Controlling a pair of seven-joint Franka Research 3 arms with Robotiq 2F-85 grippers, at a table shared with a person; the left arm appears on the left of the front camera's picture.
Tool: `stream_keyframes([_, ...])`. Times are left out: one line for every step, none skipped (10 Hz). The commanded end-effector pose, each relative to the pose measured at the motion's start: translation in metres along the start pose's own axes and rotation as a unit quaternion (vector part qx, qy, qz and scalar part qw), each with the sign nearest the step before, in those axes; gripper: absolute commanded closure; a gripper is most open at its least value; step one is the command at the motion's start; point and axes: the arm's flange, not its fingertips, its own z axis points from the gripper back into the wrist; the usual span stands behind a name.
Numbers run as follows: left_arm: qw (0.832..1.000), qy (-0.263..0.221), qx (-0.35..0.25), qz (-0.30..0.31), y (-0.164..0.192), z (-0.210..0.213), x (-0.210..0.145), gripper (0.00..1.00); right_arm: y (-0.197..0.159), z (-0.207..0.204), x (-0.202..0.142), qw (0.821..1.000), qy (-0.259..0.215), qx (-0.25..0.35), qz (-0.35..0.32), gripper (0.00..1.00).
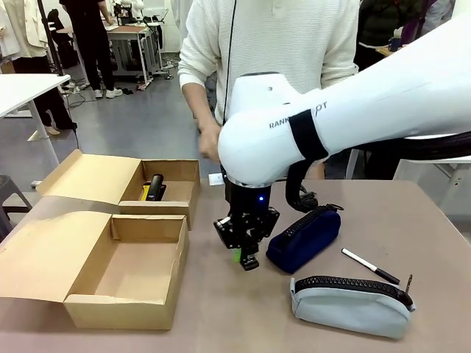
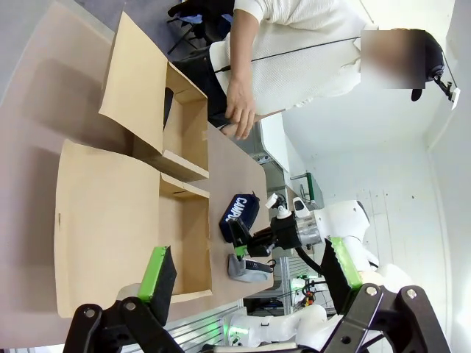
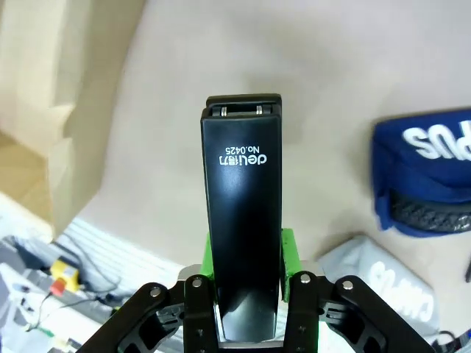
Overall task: Place items inside the box.
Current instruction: Pick up a Pencil pouch or Stapler and place it inside the Mailer Box closest to the robot.
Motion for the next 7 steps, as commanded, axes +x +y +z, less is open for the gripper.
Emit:
stream_keyframes([1.000,-0.003,-0.008,-0.010,-0.001,-0.001,0.000,0.00,0.051,0.017,-0.029,0.996,-0.014,0.055,-0.073,0.63])
stream_keyframes([1.000,-0.003,-0.008,-0.010,-0.001,-0.001,0.000,0.00,0.092,0.021,-0.040,0.987,-0.018,0.068,-0.143,0.63])
stream_keyframes([1.000,-0.003,-0.008,-0.010,-0.001,-0.001,0.000,0.00,0.126,0.021,-0.042,0.980,-0.035,0.076,-0.178,0.63])
stream_keyframes([1.000,-0.003,-0.008,-0.010,-0.001,-0.001,0.000,0.00,0.158,0.017,-0.039,0.975,-0.059,0.076,-0.199,0.63])
stream_keyframes([1.000,-0.003,-0.008,-0.010,-0.001,-0.001,0.000,0.00,0.187,0.014,-0.031,0.967,-0.084,0.074,-0.230,0.63])
stream_keyframes([1.000,-0.003,-0.008,-0.010,-0.001,-0.001,0.000,0.00,0.213,0.008,-0.014,0.962,-0.104,0.063,-0.246,0.63])
stream_keyframes([1.000,-0.003,-0.008,-0.010,-0.001,-0.001,0.000,0.00,0.229,0.001,0.003,0.954,-0.119,0.043,-0.271,0.63])
